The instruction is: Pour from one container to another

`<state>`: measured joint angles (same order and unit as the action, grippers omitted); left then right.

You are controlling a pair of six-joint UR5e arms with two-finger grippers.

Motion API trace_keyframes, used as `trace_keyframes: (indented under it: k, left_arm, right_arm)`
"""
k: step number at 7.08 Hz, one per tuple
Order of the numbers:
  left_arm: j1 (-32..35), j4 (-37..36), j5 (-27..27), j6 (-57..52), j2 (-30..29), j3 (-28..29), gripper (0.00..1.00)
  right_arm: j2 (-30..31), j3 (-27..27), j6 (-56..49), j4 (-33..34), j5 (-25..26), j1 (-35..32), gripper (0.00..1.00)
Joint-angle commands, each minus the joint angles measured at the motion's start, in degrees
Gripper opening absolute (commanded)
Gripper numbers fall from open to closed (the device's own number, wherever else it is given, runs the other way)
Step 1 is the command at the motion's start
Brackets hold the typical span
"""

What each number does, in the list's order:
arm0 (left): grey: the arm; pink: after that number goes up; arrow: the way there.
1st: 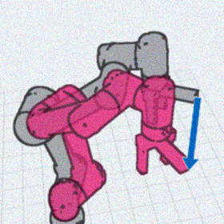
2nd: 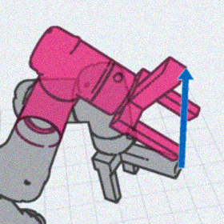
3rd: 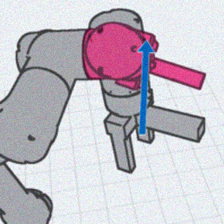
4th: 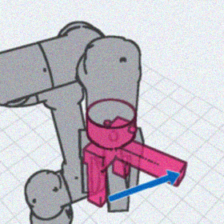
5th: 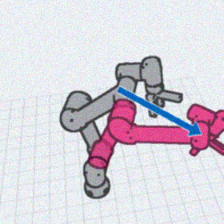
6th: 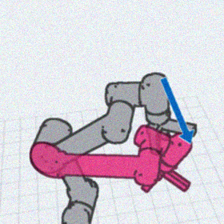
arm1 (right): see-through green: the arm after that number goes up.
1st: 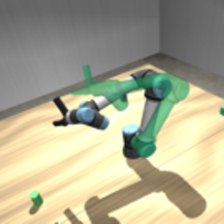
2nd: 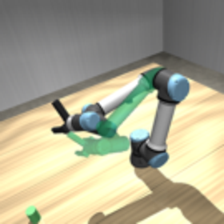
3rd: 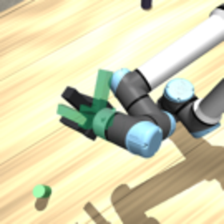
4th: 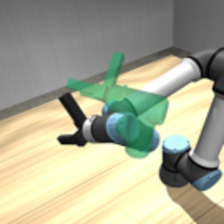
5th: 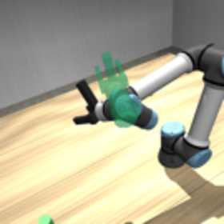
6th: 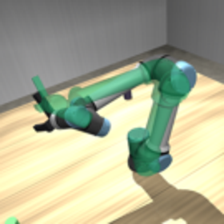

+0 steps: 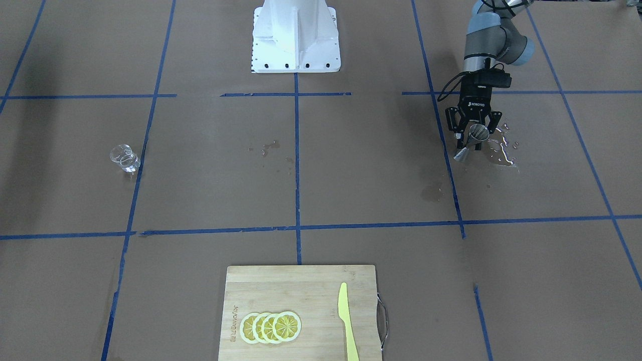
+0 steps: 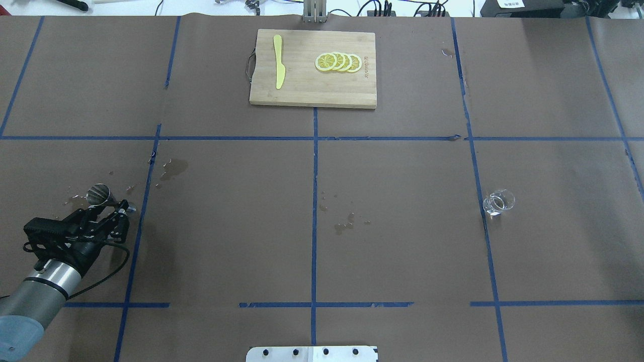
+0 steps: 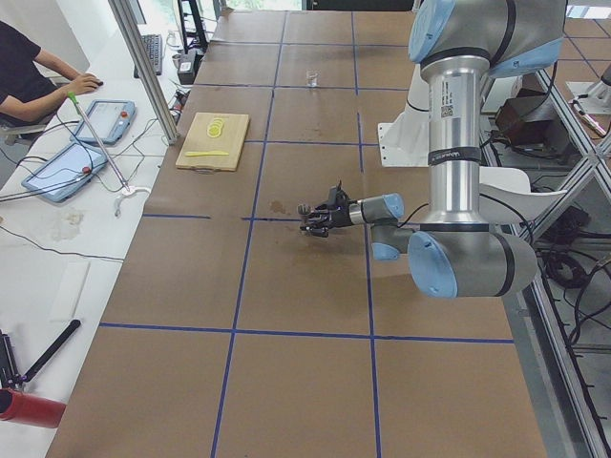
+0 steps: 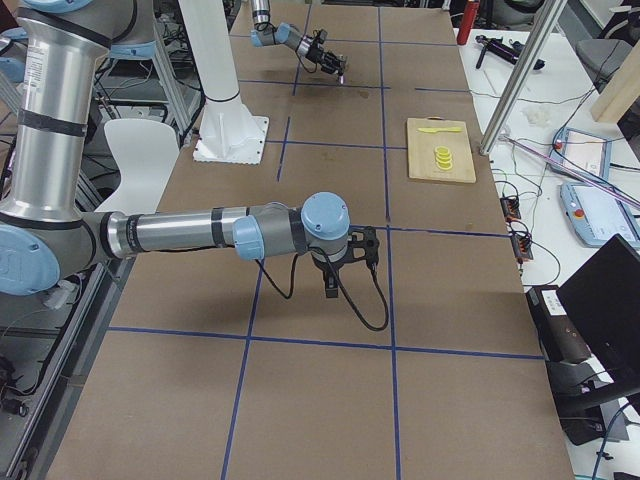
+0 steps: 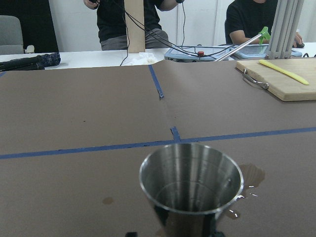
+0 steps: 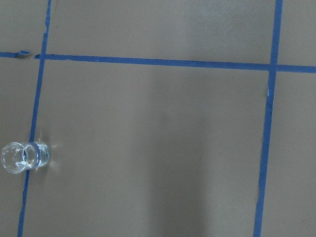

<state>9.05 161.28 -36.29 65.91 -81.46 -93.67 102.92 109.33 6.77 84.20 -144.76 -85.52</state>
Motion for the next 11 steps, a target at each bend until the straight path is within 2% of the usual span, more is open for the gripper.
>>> trace_keyframes:
  k: [1,3,9,10,11]
  left_arm:
    - [0.00,0.00,-0.01,-0.08,-0.19,-0.11,0.28]
    - [0.00,0.18,0.08,0.01,-0.19,-0.20,0.01]
    - [0.09,0.62,2.01,-0.69,-0.63,-2.38,0.00]
    - [0.17,0.53,2.02,-1.13,-1.41,-2.65,0.00]
    - [0.18,0.53,2.19,-3.74,-5.34,-2.57,0.00]
  right_arm:
    - [0.00,0.00,0.00,0.00,0.00,0.00,1.00]
    - [0.00,0.09,0.00,0.00,0.00,0.00,1.00]
    - [0.00,0.09,0.09,-0.09,-0.78,0.00,1.00]
    - [-0.09,0.09,0.00,-1.13,-1.75,0.00,1.00]
    - [-0.09,0.00,0.17,-2.88,-1.93,0.00,1.00]
